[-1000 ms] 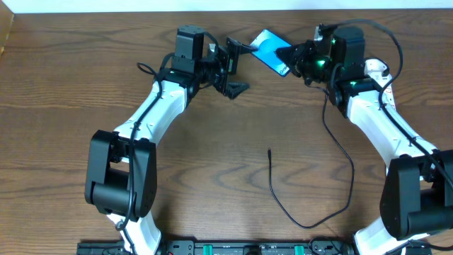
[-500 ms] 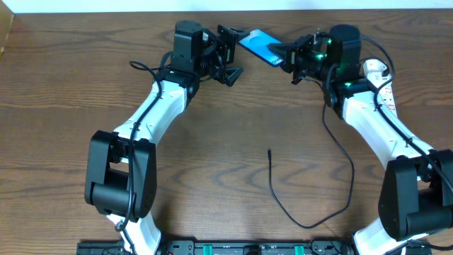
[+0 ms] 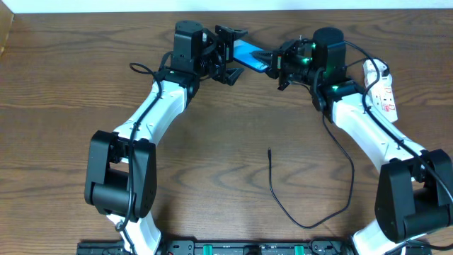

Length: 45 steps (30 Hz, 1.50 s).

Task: Plug charger to phone and switch on socket

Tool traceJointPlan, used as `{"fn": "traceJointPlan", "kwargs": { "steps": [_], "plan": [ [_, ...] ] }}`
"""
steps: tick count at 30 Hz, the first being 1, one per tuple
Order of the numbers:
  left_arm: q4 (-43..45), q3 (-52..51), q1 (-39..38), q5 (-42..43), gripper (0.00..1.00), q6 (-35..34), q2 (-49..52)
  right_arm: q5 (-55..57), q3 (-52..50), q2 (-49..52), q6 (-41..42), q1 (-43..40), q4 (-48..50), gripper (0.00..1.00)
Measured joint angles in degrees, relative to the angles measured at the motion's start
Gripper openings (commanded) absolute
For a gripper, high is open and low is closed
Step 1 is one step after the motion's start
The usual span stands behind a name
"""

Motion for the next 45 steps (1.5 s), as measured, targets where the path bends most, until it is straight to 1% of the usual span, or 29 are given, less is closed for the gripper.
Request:
{"fn": "traceJointPlan", "kwargs": {
  "steps": [1,2,7,13,16,22,25,31,32,33,34,35,36,37,38,39,40,45],
  "plan": [
    [0.0,0.0,0.0,-0.13,0.78,-0.2,0.0,-0.11,0.0,0.0,0.24,0.07,-0.02,0.01],
    [0.0,0.0,0.0,-0.17,0.75,-0.22,0.0,-0.24,0.0,0.0,0.44,0.11,0.0,0.01],
    [0.02,0.0,0.0,-0.22,0.51,-0.26,0.0,-0.48,0.0,0.0,0.85,0.09,-0.02,0.01],
    [0.02,0.0,0.0,-0.35,0.31,-0.2,0.0,-1.05,0.0,0.0,0.9,0.09,0.0,0.01],
    [0.04,0.0,0.0,-0.37,0.23,-0.2,0.0,-1.11,0.0,0.0,0.9,0.09,-0.02,0.01],
    [0.28,0.02,0.0,-0.33,0.09,-0.2,0.0,-1.53,-0.07,0.0,1.44,0.09,-0.44,0.01],
    [0.61,0.04,0.0,-0.35,0.07,-1.03,-0.02,-1.53,-0.07,0.0,2.62,0.04,-0.44,0.01],
    [0.66,0.04,0.0,-0.35,0.07,-1.55,-0.02,-1.53,-0.07,0.02,3.8,0.04,-0.44,0.01],
    [0.66,0.04,0.0,-0.35,0.07,-1.55,-0.02,-1.53,-0.07,0.02,3.8,0.04,-0.44,0.05],
    [0.63,0.07,0.0,-0.35,0.07,-1.55,-0.02,-1.53,-0.07,0.02,3.78,0.04,-0.46,0.21],
    [0.57,0.04,0.0,-0.33,0.07,-1.51,-0.02,-1.62,-0.07,0.02,3.39,0.04,-0.46,0.34],
    [0.2,0.07,0.0,-0.37,0.07,-1.29,-0.02,-1.9,-0.07,0.02,2.54,0.04,-0.11,0.52],
    [-0.04,0.04,0.0,-0.37,0.07,-1.09,-0.02,-2.14,-0.07,0.02,1.53,0.04,0.2,0.65],
    [-0.24,0.07,-0.02,-0.44,0.07,-0.76,0.0,-2.47,0.0,0.0,0.52,0.04,0.42,0.82],
    [-0.31,0.04,-0.02,-0.52,0.07,-0.44,0.0,-2.6,0.04,0.0,-0.24,0.04,0.44,0.91],
    [-0.22,0.04,0.0,-0.57,0.07,-0.04,0.0,-2.78,0.04,0.0,-1.03,0.04,0.39,0.98],
    [-0.22,0.04,0.07,-0.61,0.07,0.28,0.0,-2.93,0.04,0.0,-1.77,0.04,0.42,0.99],
    [-0.24,0.04,0.83,-0.55,0.07,1.77,0.0,-3.45,0.04,0.0,-3.78,-0.07,1.27,0.99]
  ]
}}
